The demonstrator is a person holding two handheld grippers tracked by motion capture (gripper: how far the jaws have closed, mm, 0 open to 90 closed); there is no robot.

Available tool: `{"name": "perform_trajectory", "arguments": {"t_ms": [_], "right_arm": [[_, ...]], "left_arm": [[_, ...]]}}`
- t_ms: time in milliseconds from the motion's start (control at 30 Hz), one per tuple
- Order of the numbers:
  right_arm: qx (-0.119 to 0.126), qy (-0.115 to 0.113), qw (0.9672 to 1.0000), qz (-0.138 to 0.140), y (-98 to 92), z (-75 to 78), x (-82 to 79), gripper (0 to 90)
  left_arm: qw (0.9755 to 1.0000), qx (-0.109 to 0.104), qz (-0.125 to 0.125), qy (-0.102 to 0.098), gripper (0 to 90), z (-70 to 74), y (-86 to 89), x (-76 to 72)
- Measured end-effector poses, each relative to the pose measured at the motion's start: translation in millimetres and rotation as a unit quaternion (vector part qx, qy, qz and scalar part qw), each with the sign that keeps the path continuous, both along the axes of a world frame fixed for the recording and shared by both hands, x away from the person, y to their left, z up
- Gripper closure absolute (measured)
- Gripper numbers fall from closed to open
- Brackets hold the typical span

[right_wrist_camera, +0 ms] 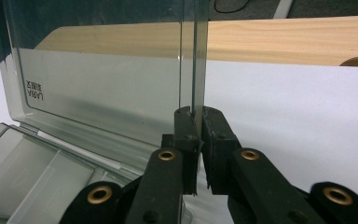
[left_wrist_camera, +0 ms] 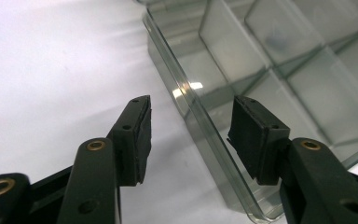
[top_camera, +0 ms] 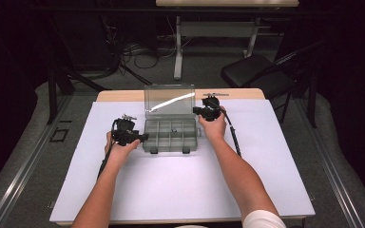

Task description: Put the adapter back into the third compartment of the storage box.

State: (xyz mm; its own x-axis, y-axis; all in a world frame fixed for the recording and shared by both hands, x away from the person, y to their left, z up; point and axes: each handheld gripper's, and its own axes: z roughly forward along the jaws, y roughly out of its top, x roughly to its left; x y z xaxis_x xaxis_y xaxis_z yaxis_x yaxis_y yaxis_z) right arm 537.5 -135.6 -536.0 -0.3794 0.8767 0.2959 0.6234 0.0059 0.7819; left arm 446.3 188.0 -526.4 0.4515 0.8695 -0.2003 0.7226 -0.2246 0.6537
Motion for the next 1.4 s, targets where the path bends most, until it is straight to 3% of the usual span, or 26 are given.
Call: {"name": "perform_trajectory", "arguments": {"t_ms": [67, 200, 267, 400, 500, 567, 733, 867, 1067, 1133, 1267, 1367, 1400], "right_arm": [[-0.004, -0.005, 1.0, -0.001, 1.3, 0.5, -1.2, 85.5], [-0.008, -0.008, 0.9999, -0.001, 1.4, 0.3, -2.4, 85.6], [-0.007, -0.012, 0.9999, -0.003, 1.8, -0.4, -3.2, 85.5], [-0.01, -0.018, 0.9998, -0.003, 2.2, -0.7, -4.1, 85.6], [-0.012, -0.021, 0.9997, -0.001, 2.4, -0.5, -4.5, 85.5], [-0.017, -0.019, 0.9997, 0.001, 2.1, -0.2, -5.0, 85.5], [-0.015, -0.026, 0.9996, 0.001, 2.3, -0.9, -4.7, 85.5], [-0.016, -0.03, 0.9994, 0.0, 2.7, -1.3, -5.7, 85.5], [-0.015, -0.03, 0.9994, 0.001, 2.1, -1.5, -5.6, 85.5], [-0.014, -0.03, 0.9995, 0.002, 2.1, -1.6, -5.1, 85.5], [-0.014, -0.031, 0.9994, 0.003, 1.7, -1.7, -5.2, 85.5], [-0.014, -0.031, 0.9994, 0.003, 1.8, -1.5, -5.8, 85.5], [-0.014, -0.031, 0.9994, 0.002, 1.8, -1.6, -5.8, 85.5]], "left_arm": [[0.9994, -0.02, -0.012, -0.025, 48.2, 2.3, 1.3, 1.8], [0.9981, 0.004, -0.024, -0.057, 45.2, 12.6, -0.9, 8.9], [0.9982, -0.019, -0.02, -0.053, 44.8, 19.5, -0.4, 13.9], [0.9979, -0.041, 0.002, -0.05, 38.0, 33.6, 0.0, 26.3], [0.9961, -0.058, 0.005, -0.066, 35.2, 43.7, -0.3, 33.8], [0.9958, -0.047, 0.003, -0.078, 34.5, 51.4, -0.7, 38.1], [0.9959, -0.046, 0.0, -0.079, 34.5, 63.6, -2.5, 49.6], [0.996, -0.027, 0.001, -0.086, 34.8, 75.4, -3.7, 57.9], [0.9951, -0.037, 0.004, -0.091, 35.1, 88.1, -4.3, 68.1], [0.9947, -0.035, 0.009, -0.096, 35.2, 88.6, -5.4, 70.5], [0.9957, -0.028, 0.017, -0.086, 35.2, 88.5, -7.4, 77.8], [0.9951, -0.047, 0.012, -0.086, 35.7, 89.3, -7.2, 82.9], [0.995, -0.041, 0.017, -0.09, 35.7, 89.2, -8.2, 85.4]]}}
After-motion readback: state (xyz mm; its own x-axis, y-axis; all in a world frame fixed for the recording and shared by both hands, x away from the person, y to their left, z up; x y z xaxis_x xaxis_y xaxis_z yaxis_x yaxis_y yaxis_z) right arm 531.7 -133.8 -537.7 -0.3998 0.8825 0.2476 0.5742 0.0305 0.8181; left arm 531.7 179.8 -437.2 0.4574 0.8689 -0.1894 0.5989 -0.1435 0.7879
